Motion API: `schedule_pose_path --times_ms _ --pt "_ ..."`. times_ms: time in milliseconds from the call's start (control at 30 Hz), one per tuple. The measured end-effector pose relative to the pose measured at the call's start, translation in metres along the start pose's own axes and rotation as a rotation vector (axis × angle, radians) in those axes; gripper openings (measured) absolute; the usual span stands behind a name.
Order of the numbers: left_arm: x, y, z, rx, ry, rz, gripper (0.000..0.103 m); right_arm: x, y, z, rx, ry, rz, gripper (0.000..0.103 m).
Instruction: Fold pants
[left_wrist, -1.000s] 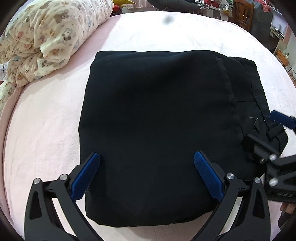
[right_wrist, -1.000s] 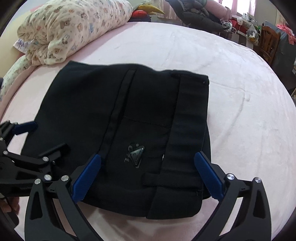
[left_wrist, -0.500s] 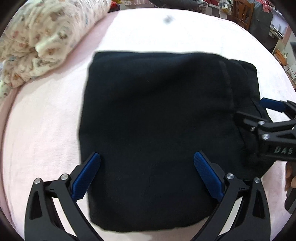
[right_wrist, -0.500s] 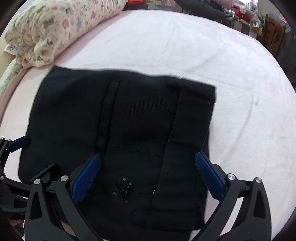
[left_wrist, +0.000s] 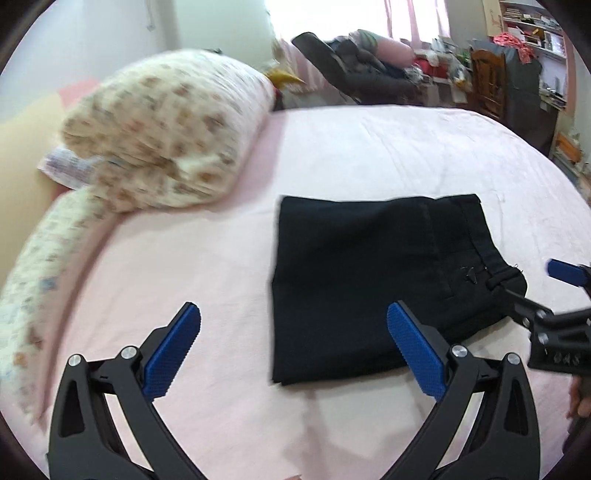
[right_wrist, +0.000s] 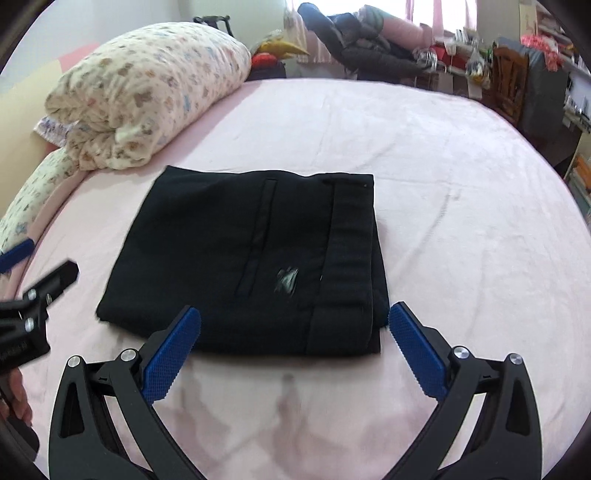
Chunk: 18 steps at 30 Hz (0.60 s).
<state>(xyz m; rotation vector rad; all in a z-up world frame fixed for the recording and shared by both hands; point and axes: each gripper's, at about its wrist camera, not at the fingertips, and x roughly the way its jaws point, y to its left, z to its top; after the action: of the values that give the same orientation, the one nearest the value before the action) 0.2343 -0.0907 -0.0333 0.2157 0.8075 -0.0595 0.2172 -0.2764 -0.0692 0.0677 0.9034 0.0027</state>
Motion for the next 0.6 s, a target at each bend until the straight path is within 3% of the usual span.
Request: schedule_pose_path --times_ms 67,600 --pt "-0.019 0.004 -0.006 -0.003 -0.012 0.042 0.101 -0.014 0.007 -0.008 0.004 -0.006 0.000 0.102" --pt "-0.114 0.028 -0.061 -0.057 -0.017 -0.016 0.101 -0.104 0.044 -0.069 0.042 -0.022 -0.033 0.102"
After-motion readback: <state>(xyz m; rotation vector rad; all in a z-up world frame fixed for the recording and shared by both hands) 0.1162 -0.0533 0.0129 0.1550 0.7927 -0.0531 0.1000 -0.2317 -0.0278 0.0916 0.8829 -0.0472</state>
